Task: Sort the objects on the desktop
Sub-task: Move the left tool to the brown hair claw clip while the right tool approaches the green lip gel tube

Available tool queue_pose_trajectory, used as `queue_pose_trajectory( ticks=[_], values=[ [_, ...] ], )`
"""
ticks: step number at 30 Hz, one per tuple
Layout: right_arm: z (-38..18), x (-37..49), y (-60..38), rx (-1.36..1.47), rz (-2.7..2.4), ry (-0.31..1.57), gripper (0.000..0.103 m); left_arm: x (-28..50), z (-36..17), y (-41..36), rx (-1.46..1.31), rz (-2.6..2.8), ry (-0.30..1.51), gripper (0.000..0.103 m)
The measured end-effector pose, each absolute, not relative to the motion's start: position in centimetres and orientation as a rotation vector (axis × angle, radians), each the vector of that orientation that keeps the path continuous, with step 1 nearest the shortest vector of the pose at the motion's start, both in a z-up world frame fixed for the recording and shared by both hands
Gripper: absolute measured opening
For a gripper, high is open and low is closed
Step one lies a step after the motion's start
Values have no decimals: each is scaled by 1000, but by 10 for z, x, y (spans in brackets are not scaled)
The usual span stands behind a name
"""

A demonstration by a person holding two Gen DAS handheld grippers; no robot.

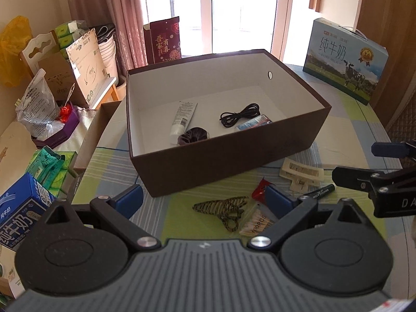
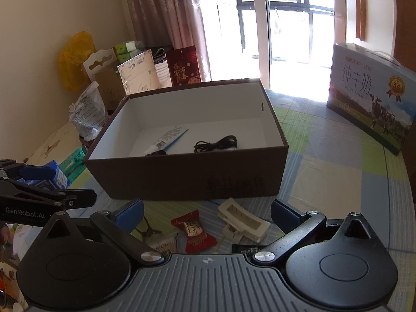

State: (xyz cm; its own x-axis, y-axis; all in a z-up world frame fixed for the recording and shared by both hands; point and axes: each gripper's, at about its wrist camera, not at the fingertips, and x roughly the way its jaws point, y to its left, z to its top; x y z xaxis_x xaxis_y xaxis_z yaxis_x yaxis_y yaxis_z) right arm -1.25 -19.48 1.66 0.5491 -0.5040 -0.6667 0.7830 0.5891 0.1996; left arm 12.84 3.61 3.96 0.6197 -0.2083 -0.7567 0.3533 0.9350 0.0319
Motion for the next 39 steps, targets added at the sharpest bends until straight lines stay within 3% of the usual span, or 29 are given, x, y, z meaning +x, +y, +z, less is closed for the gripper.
queue_pose_trajectory(
  ticks=[30,39],
  values=[
    [-42,-41,-163,592,-843,718,101,98,-15,43,205,-372,925,94],
    [-54,-46,-165,595,-884,729,101,99,-25,37,257,-397,877,85]
  ],
)
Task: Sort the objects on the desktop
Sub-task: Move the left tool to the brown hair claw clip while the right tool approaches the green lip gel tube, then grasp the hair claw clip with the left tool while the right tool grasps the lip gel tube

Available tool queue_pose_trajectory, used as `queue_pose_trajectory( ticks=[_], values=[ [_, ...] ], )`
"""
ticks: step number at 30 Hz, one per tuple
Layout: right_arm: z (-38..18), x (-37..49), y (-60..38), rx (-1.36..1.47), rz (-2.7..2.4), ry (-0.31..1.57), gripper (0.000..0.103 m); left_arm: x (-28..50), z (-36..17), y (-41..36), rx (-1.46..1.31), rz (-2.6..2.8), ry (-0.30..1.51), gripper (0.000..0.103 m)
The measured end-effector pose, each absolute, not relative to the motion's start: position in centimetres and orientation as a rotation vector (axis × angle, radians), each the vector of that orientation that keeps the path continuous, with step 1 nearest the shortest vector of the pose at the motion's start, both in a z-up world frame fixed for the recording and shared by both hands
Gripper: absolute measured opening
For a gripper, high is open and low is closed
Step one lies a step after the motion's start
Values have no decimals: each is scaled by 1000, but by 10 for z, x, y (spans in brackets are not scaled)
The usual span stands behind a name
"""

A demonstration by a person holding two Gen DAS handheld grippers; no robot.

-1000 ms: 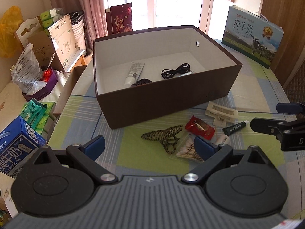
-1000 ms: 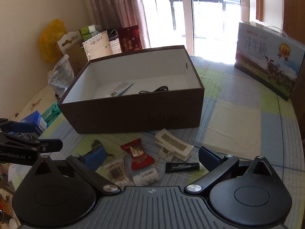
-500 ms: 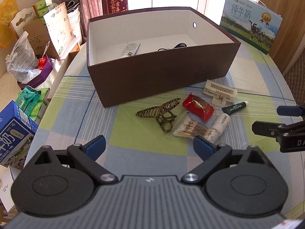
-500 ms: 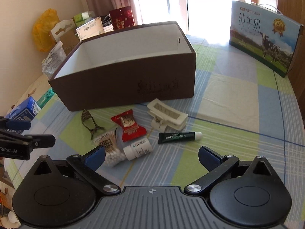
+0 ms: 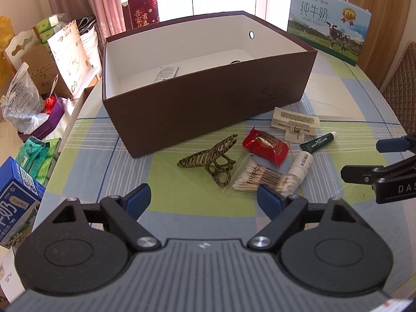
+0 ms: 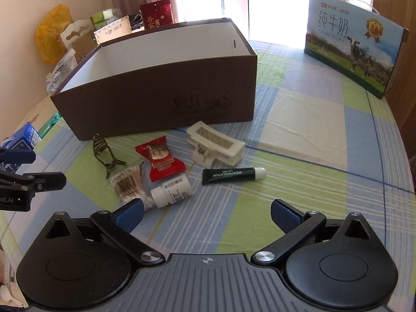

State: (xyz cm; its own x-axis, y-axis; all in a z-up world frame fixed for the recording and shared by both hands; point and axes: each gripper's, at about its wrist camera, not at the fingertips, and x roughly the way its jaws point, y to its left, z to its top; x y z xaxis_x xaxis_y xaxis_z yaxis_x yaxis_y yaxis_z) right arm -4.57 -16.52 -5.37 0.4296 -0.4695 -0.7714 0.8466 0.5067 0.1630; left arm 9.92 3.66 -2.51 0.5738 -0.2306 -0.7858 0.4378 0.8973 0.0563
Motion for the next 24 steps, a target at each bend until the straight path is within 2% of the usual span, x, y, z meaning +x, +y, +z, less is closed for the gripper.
queue_pose_trajectory(
  ticks=[4,10,17,21,24],
  values=[
    [-59,-50,-168,612,-906,738,101,104,-31,31,301,-413,849,80],
    [-66,-55,-171,642,-934,748,101,115,-43,16,399,-457,807,60],
    [-71,-60,-176,669,-968,748,101,131,-59,1,484,-510,772,46],
    [-74,-62,-180,679,-985,751,101,138,-67,-5,511,-538,762,36],
    [-75,-63,-182,682,-992,753,101,141,-71,-6,511,-568,759,22]
  ],
)
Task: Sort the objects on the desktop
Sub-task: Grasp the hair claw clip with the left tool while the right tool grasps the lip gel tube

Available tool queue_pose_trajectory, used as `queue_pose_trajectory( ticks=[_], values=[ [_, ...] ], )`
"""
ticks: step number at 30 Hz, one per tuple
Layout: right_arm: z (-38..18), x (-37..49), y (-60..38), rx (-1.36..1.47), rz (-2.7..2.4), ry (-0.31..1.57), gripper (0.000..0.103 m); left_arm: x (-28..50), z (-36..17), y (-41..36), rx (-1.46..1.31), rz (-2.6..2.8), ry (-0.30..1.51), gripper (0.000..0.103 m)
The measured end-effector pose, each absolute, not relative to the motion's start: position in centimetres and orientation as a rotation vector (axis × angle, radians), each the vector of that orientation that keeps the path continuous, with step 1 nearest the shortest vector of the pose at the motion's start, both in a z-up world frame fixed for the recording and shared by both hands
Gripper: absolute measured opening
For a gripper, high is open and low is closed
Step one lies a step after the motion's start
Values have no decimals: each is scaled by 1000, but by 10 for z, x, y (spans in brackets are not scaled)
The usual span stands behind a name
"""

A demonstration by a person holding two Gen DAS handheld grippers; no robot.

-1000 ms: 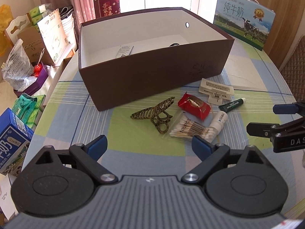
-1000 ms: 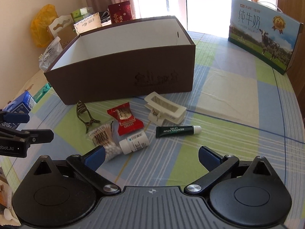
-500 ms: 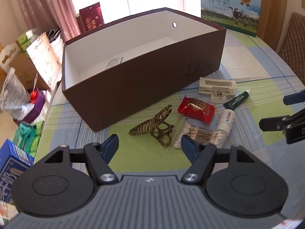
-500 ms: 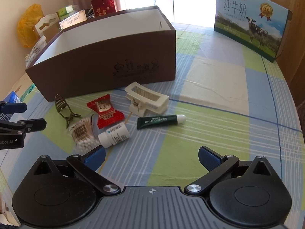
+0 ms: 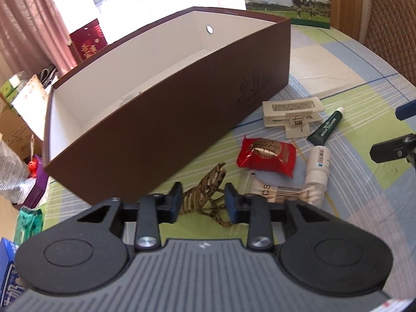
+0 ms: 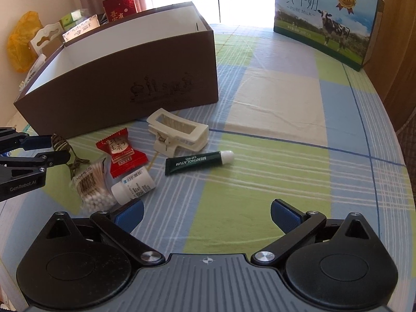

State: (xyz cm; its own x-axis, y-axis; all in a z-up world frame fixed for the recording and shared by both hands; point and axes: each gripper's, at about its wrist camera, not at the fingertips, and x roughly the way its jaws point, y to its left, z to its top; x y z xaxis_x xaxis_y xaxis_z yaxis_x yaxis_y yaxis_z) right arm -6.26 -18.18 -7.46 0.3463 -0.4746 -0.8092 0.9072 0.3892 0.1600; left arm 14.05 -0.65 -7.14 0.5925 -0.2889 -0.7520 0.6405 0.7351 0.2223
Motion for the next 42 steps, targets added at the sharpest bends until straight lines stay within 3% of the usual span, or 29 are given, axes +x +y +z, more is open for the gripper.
queue_pose_trajectory(
  ticks=[2,20,32,38,42],
  values=[
    [-75,-62,-183,682,-994,754,101,141,-73,-6,509,-582,758,12],
    [-89,-50,-206,604,-975,758,101,142,-67,53,469,-425,774,2],
    [-120,-27,-232,539,-904,792,101,142,-69,63,419,-421,813,8],
    [-124,-16,-233,479,-857,790,81,143,-69,64,413,-425,820,8],
    [-123,-17,-230,473,-854,790,81,143,-70,63,415,-432,825,8]
  ],
)
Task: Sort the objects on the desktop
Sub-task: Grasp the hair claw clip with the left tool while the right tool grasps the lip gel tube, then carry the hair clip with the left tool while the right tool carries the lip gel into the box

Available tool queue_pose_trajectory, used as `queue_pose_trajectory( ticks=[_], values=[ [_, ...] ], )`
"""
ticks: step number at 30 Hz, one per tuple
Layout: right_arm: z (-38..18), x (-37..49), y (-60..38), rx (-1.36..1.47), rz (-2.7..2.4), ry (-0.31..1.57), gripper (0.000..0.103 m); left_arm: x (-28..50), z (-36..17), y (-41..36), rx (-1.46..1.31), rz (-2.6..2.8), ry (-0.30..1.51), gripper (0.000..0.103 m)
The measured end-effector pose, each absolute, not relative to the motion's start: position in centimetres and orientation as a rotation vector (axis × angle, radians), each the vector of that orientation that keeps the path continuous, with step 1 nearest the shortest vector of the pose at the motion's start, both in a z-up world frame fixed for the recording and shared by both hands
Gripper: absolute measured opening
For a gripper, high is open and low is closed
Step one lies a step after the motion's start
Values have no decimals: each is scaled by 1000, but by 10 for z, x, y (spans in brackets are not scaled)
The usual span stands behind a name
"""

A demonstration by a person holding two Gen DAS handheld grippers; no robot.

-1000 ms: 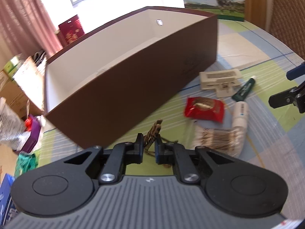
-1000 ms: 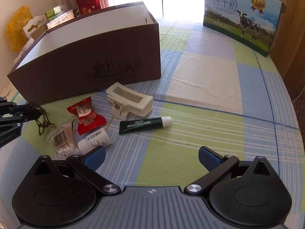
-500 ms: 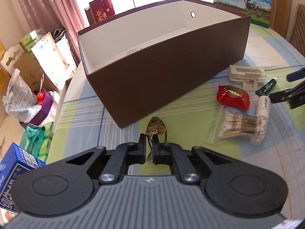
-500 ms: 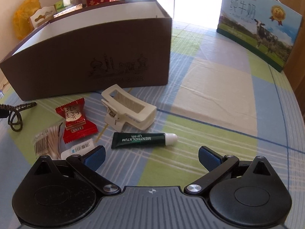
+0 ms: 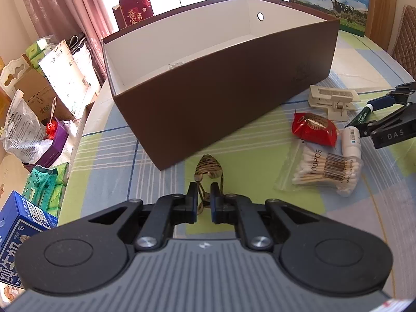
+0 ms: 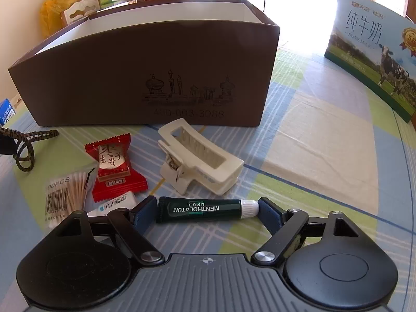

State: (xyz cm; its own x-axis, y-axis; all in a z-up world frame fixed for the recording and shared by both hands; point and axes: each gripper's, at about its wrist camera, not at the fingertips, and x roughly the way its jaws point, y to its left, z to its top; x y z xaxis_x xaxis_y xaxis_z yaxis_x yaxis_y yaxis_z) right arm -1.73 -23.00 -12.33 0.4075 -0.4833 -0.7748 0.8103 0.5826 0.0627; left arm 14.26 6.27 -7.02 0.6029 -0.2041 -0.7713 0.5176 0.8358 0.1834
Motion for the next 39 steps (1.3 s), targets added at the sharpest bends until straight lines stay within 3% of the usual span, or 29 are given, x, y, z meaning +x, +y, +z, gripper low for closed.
queue_pose_trajectory(
  ticks=[10,16,35,39],
  values=[
    [-120,-44,-208,515,-898,797,81,138,-66,62,408,-438,824,9],
    [-118,-58,-200,532,-923,799,81,137,-58,60,385,-441,823,24],
    [-120,-59,-201,523,-926,789,81,161,-103,58,245,-356,852,24],
    [-120,-57,-202,520,-930,789,81,163,-104,61,219,-360,848,19]
  ],
)
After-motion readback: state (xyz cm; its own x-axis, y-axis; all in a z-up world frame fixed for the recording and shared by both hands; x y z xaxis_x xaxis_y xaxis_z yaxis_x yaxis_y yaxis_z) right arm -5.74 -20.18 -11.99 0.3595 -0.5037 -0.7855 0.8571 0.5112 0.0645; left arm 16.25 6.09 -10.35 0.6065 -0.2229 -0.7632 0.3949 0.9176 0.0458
